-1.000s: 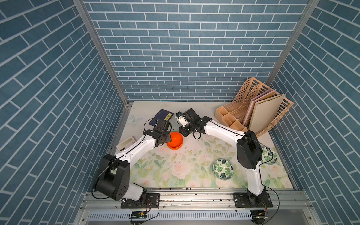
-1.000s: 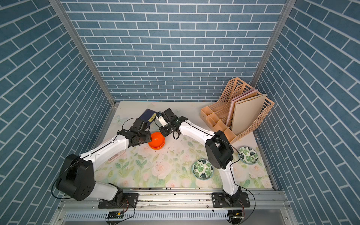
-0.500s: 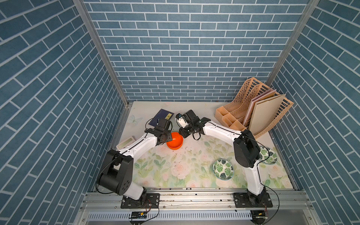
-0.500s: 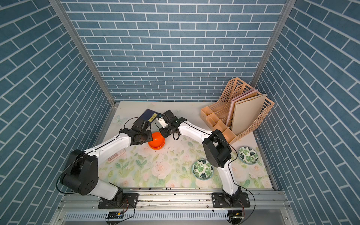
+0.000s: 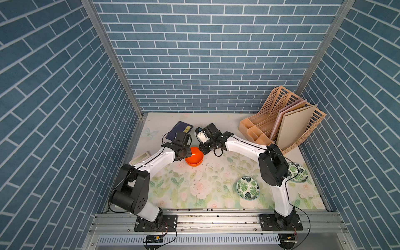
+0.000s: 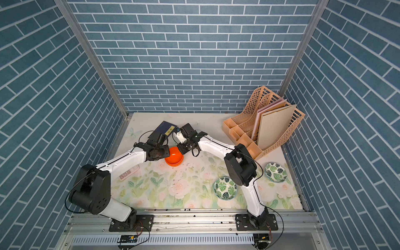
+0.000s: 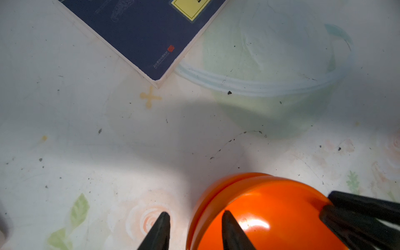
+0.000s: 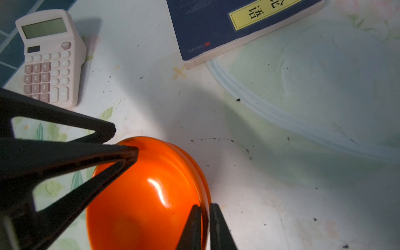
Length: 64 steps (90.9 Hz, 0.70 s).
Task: Stack the bowls
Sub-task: Place the bowl on the bowl.
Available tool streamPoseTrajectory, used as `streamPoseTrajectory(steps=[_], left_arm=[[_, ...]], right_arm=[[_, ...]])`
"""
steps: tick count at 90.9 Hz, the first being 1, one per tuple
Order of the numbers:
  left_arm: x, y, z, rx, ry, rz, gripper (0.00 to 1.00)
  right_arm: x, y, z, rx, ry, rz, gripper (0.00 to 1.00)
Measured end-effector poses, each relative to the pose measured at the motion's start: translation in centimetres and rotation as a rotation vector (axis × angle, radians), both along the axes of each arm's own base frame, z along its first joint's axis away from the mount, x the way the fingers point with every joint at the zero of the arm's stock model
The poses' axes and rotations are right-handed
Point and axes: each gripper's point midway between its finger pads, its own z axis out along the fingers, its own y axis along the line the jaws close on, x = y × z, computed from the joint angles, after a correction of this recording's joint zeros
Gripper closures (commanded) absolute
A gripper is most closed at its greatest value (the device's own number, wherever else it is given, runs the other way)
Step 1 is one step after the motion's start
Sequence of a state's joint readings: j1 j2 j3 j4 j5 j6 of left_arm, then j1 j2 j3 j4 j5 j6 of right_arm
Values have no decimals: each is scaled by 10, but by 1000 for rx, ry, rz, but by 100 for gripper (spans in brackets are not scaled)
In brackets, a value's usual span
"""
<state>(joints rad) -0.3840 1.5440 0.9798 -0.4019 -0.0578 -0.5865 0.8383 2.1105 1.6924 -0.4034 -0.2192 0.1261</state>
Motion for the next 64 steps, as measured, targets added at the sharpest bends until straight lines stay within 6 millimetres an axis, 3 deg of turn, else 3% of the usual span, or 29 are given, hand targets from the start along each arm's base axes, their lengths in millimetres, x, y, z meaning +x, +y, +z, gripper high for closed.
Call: streamPoseTrajectory(steps=[45, 64], left_arm=[[2, 2, -1, -22, 6, 6, 59], [2, 0, 0, -31, 3, -3, 72]], right_arm=[[-2, 1, -11, 6, 45, 10, 96], [-2, 1, -11, 6, 43, 9, 98]])
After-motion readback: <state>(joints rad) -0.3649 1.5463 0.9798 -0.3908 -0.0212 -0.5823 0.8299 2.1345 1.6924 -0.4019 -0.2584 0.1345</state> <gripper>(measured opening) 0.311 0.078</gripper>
